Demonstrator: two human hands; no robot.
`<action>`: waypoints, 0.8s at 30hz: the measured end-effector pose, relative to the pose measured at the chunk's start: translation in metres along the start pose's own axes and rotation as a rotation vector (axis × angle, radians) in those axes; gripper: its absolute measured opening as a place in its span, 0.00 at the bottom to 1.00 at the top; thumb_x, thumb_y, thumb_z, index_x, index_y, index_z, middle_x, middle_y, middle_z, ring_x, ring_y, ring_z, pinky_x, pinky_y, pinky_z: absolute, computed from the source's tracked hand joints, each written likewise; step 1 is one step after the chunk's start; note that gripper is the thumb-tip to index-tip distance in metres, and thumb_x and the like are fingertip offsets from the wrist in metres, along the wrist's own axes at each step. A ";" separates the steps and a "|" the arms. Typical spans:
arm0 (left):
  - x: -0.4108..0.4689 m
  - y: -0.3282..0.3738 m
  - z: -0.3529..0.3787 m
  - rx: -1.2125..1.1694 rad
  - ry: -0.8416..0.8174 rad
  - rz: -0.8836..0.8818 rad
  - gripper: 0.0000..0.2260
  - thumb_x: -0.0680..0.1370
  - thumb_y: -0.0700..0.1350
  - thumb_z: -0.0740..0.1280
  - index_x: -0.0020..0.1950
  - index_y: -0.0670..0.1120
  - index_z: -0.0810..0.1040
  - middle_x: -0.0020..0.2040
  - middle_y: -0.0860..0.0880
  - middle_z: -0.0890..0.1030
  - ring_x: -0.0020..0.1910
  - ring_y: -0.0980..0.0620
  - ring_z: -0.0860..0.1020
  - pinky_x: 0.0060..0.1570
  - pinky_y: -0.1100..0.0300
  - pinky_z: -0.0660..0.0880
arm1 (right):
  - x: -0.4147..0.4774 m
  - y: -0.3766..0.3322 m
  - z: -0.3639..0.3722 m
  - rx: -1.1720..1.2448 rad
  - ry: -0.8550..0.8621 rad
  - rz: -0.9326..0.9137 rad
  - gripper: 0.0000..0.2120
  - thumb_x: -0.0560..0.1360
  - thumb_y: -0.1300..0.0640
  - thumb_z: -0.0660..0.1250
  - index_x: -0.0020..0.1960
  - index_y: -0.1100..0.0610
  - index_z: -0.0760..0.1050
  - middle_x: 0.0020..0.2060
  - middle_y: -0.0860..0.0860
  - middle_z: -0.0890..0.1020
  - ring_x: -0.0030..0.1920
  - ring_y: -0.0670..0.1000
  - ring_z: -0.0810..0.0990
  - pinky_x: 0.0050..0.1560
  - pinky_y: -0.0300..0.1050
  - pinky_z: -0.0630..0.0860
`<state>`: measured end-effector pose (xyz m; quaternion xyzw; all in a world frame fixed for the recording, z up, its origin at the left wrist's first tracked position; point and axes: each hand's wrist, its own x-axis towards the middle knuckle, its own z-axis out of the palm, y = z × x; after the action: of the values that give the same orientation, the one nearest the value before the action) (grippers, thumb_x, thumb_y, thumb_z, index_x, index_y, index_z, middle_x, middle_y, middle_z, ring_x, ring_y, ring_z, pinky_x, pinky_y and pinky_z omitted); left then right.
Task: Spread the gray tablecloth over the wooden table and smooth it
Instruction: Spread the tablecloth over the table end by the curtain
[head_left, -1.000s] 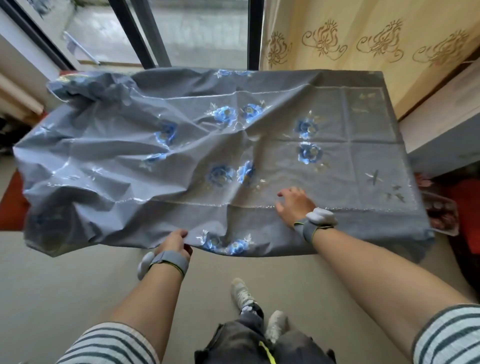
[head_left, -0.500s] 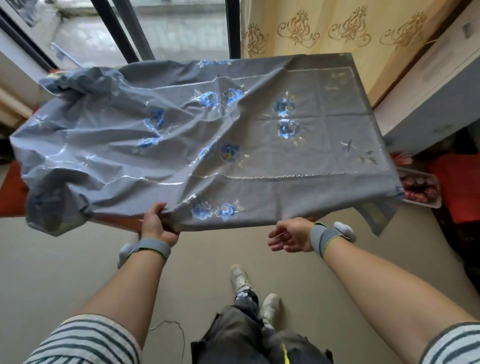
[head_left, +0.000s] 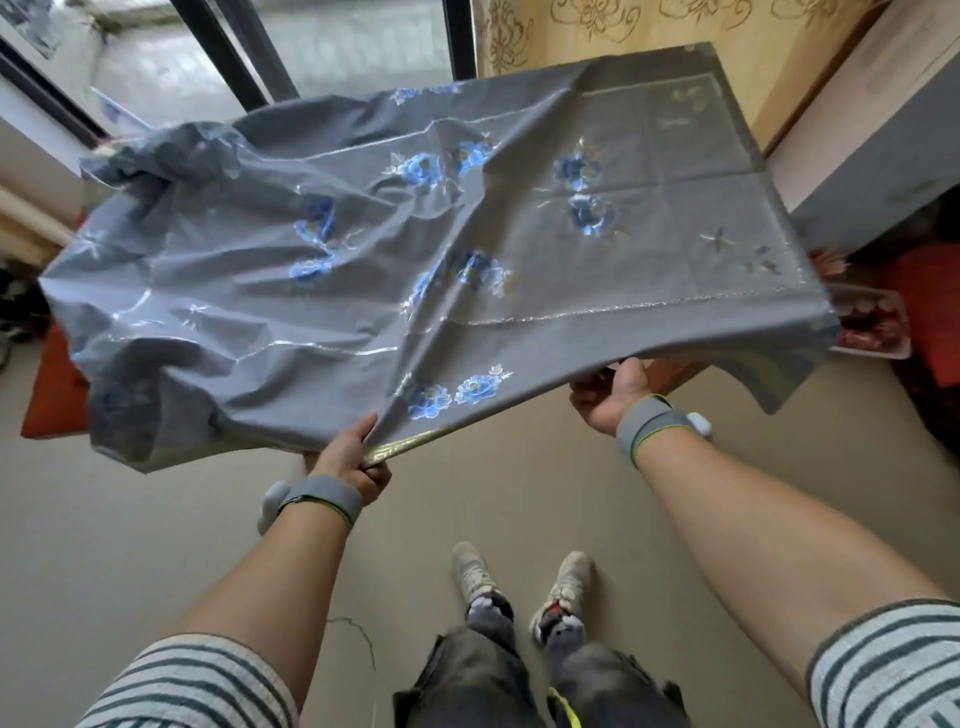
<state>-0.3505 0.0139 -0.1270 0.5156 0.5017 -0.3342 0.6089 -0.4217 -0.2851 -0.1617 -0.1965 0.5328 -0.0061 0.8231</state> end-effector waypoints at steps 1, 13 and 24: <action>0.002 0.000 0.001 -0.027 -0.034 -0.008 0.13 0.74 0.48 0.72 0.35 0.47 0.70 0.26 0.52 0.65 0.14 0.57 0.59 0.15 0.72 0.56 | -0.001 -0.001 -0.002 -0.004 -0.013 0.000 0.13 0.76 0.56 0.50 0.34 0.54 0.65 0.21 0.49 0.67 0.20 0.48 0.65 0.24 0.31 0.56; -0.007 -0.008 0.005 -0.059 -0.485 0.054 0.09 0.66 0.39 0.73 0.34 0.48 0.74 0.33 0.50 0.75 0.37 0.51 0.73 0.40 0.58 0.74 | -0.015 0.012 -0.006 0.025 0.119 -0.125 0.11 0.78 0.47 0.61 0.50 0.53 0.76 0.49 0.53 0.81 0.48 0.54 0.80 0.58 0.50 0.77; 0.018 -0.020 -0.002 0.310 -0.010 0.014 0.10 0.77 0.50 0.68 0.53 0.47 0.75 0.41 0.46 0.80 0.38 0.48 0.76 0.38 0.56 0.72 | -0.016 0.046 -0.065 -1.131 0.633 -0.176 0.17 0.74 0.53 0.68 0.54 0.66 0.79 0.53 0.60 0.82 0.51 0.60 0.80 0.43 0.41 0.71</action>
<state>-0.3645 0.0127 -0.1504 0.6051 0.4376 -0.4060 0.5268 -0.4954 -0.2600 -0.1859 -0.6308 0.6521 0.1502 0.3927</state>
